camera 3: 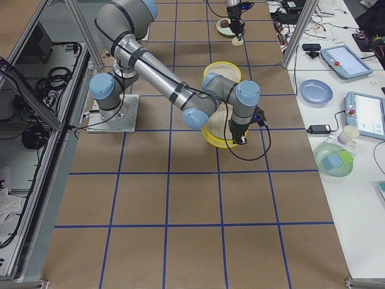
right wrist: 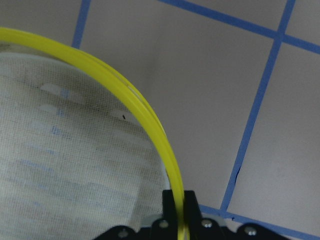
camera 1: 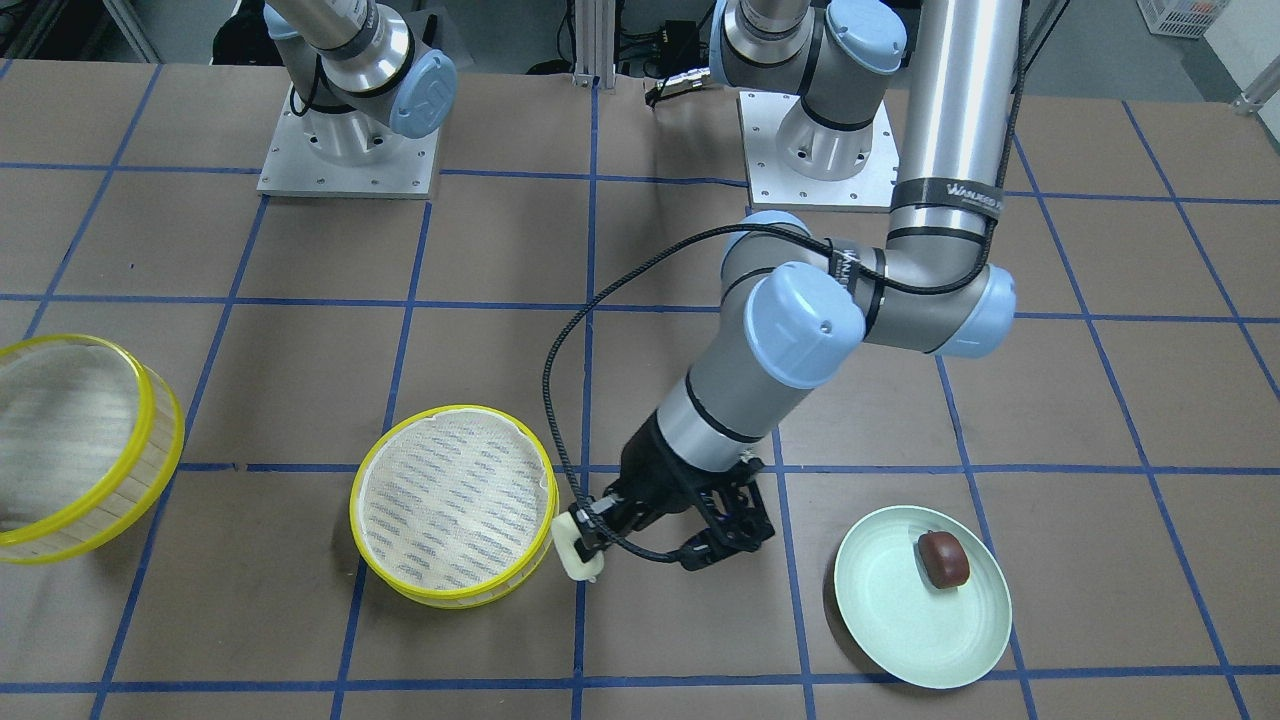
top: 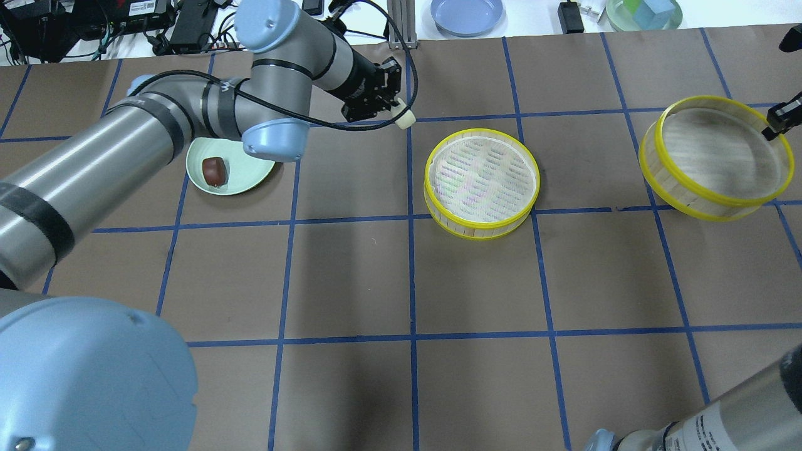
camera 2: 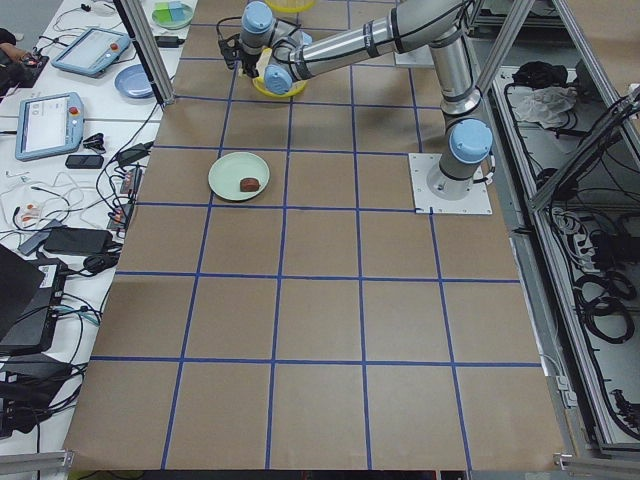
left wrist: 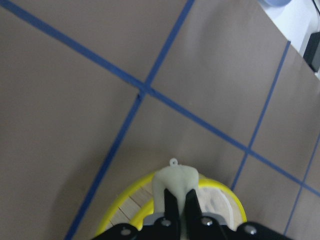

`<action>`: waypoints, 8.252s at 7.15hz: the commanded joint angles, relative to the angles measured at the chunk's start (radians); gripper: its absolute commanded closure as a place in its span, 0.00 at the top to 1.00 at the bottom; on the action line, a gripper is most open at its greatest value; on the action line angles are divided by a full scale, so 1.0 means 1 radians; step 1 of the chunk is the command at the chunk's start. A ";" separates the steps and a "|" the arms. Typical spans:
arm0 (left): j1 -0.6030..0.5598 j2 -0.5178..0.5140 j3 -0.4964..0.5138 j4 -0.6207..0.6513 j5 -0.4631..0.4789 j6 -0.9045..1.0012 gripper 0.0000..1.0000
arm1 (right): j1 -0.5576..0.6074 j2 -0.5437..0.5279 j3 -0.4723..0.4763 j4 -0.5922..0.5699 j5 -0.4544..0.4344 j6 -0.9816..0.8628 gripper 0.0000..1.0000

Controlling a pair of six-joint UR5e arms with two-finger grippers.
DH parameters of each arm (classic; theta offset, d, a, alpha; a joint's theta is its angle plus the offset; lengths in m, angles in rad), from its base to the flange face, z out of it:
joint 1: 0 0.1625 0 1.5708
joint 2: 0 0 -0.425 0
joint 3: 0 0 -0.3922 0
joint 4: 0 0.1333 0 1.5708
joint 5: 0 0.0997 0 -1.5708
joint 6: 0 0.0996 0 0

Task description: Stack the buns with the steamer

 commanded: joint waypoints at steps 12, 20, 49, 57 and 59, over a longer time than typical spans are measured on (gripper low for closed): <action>0.142 0.109 0.003 -0.275 -0.020 0.449 1.00 | 0.316 -0.223 0.171 0.021 -0.020 0.567 0.00; 0.425 0.093 -0.099 -0.337 0.409 1.015 1.00 | 0.634 -0.084 0.191 -0.111 -0.138 0.978 0.00; 0.381 0.119 -0.061 -0.216 0.237 0.768 0.00 | 0.672 -0.168 0.303 -0.053 -0.125 1.006 0.69; 0.390 0.122 -0.061 -0.223 0.310 0.786 0.00 | 0.655 -0.450 -0.006 0.438 0.060 0.870 0.82; 0.361 0.131 -0.061 -0.216 0.296 0.713 0.00 | 0.658 -0.449 0.026 0.440 -0.037 0.871 0.83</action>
